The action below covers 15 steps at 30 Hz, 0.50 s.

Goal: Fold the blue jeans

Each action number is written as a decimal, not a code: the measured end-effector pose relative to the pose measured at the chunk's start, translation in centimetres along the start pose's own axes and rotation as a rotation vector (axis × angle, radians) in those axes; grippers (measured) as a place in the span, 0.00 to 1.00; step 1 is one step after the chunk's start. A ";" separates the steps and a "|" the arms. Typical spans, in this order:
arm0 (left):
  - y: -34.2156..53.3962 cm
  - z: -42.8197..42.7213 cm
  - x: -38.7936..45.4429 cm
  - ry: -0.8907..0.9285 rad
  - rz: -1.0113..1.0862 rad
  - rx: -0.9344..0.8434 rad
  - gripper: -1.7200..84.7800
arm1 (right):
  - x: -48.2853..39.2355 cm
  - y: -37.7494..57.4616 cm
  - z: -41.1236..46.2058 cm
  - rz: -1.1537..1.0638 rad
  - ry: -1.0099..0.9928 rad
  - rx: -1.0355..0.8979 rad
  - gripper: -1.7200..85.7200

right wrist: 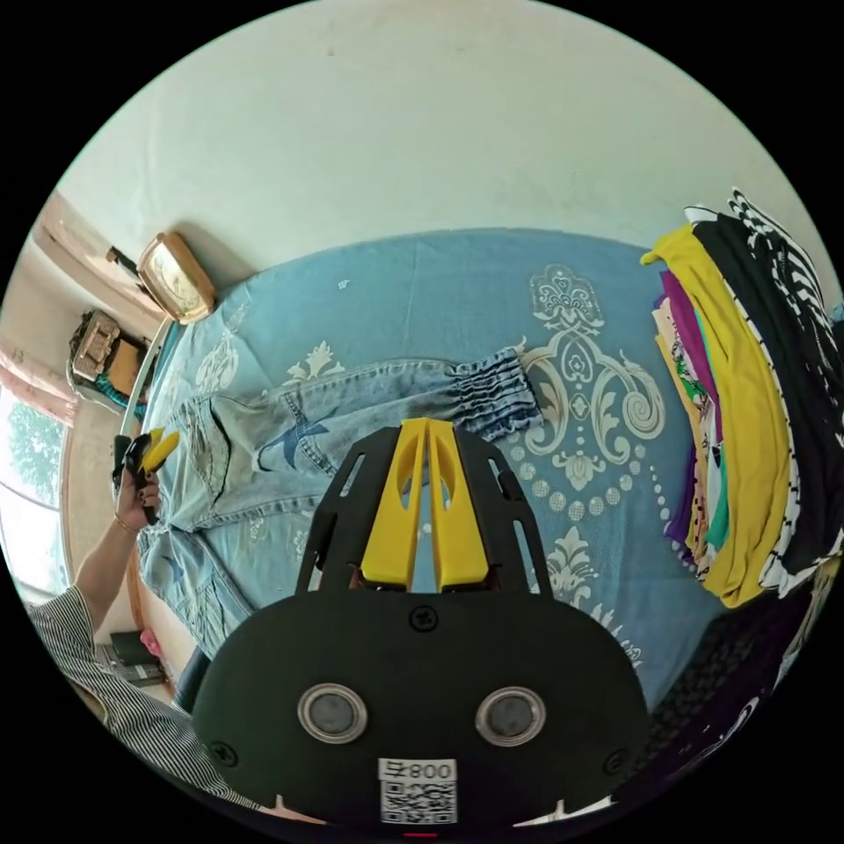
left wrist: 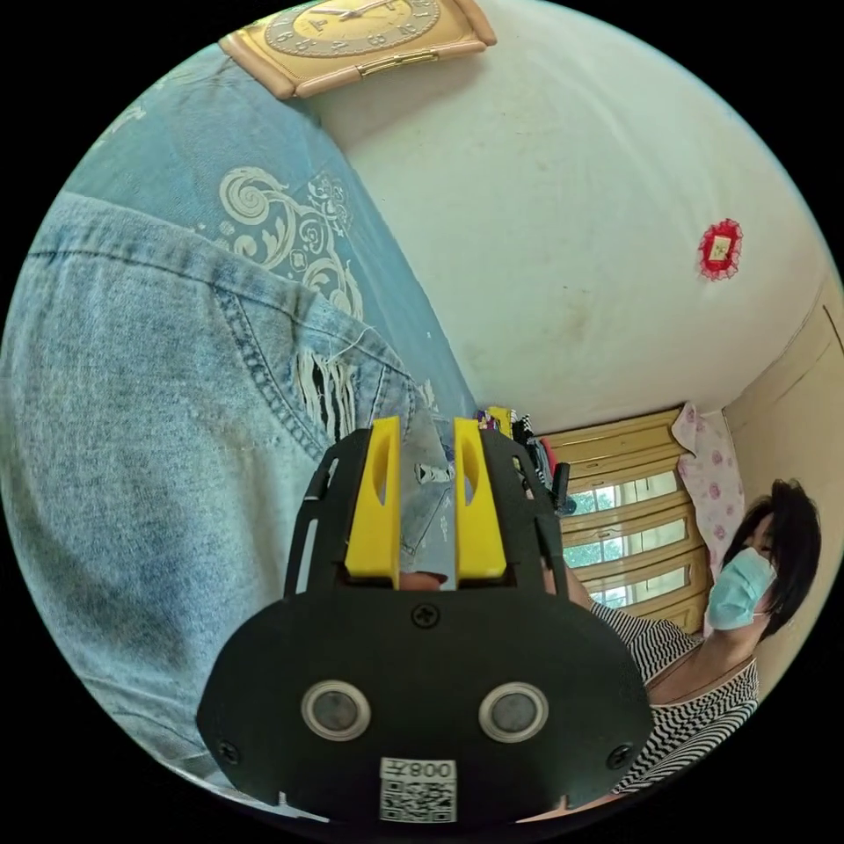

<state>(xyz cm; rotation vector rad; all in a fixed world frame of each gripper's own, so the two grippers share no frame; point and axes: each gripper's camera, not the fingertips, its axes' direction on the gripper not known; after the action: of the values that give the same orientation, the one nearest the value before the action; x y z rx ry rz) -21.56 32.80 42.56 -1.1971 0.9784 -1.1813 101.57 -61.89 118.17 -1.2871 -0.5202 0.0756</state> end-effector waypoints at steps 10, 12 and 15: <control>-0.2 11.9 -2.8 -0.147 0.300 -0.195 0.14 | 8.3 -0.2 3.5 0.250 -0.084 -0.042 0.09; -1.6 18.4 -2.4 -0.172 0.413 -0.276 0.15 | 9.2 -0.2 4.0 0.271 -0.108 -0.040 0.10; -4.0 27.1 -2.4 -0.208 0.525 -0.346 0.15 | 10.6 -0.5 4.9 0.316 -0.173 -0.025 0.11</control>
<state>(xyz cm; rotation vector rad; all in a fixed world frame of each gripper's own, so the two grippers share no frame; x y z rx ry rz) 3.97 39.47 50.16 -1.1981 1.2701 -0.4760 108.81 -54.03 122.97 -1.3858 -0.4613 0.4481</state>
